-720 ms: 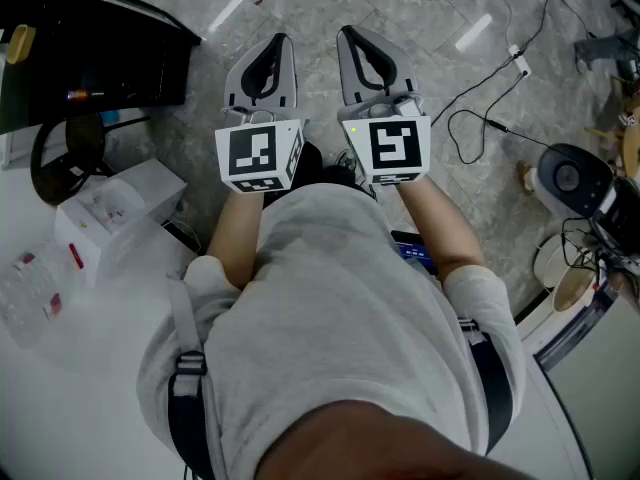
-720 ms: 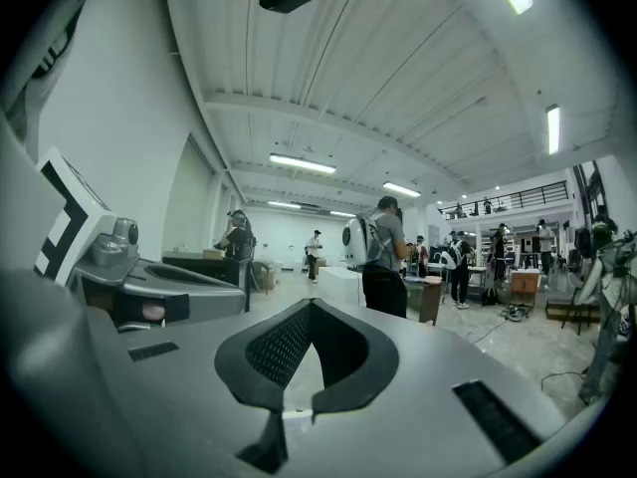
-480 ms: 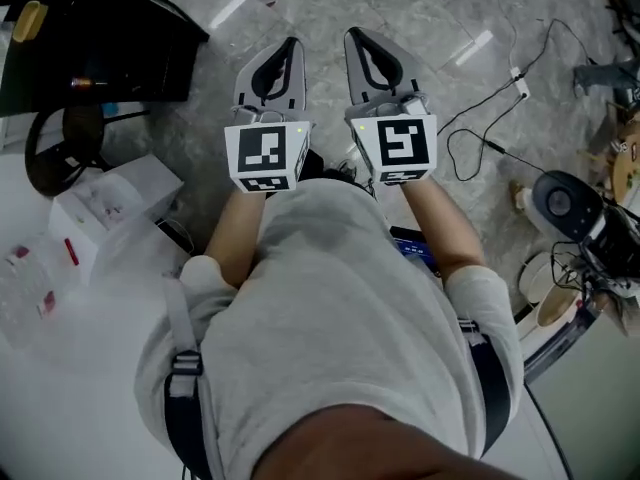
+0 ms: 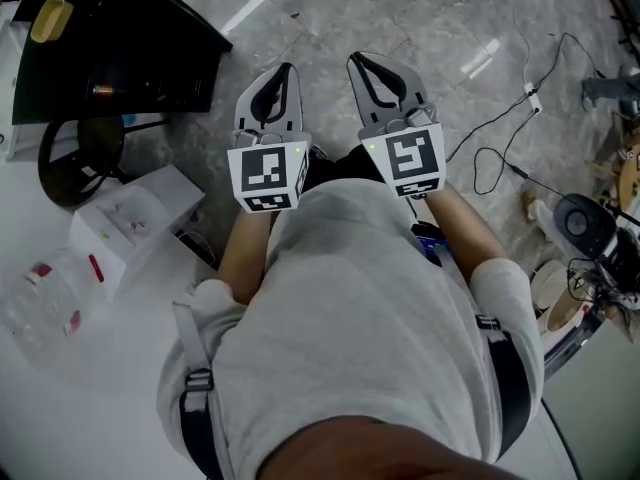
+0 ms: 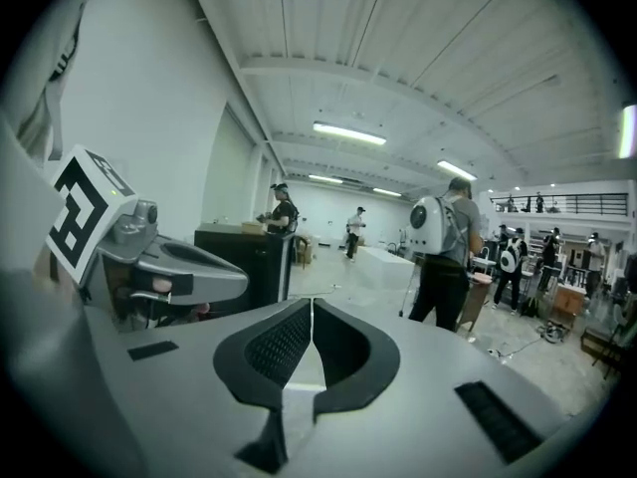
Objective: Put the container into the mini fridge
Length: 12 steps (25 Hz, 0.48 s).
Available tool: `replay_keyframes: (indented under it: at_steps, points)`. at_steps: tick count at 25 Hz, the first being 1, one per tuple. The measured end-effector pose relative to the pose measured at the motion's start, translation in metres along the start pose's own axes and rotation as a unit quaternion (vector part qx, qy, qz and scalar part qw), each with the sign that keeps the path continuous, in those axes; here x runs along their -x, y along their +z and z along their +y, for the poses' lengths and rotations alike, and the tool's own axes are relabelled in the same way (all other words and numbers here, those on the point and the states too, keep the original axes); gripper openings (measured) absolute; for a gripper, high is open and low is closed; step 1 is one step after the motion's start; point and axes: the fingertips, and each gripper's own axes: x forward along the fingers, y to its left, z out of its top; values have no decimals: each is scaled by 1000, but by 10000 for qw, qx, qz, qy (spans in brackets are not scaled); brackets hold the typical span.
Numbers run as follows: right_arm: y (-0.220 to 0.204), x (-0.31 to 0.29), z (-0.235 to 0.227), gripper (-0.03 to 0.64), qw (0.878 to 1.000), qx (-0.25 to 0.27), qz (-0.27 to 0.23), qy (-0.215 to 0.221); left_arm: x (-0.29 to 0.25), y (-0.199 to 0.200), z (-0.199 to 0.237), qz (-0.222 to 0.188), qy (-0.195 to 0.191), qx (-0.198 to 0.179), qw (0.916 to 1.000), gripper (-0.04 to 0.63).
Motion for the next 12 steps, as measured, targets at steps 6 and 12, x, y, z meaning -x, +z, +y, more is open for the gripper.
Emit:
replay_keyframes:
  at_steps: [6,12]
  points:
    - [3,-42,28,40,9990,170,107,390,-11,-9,32,119,46,136,9998,12]
    - [6,-106,39,40,9968,102,214,760,-18,-20,84,348,434,130,9984,12]
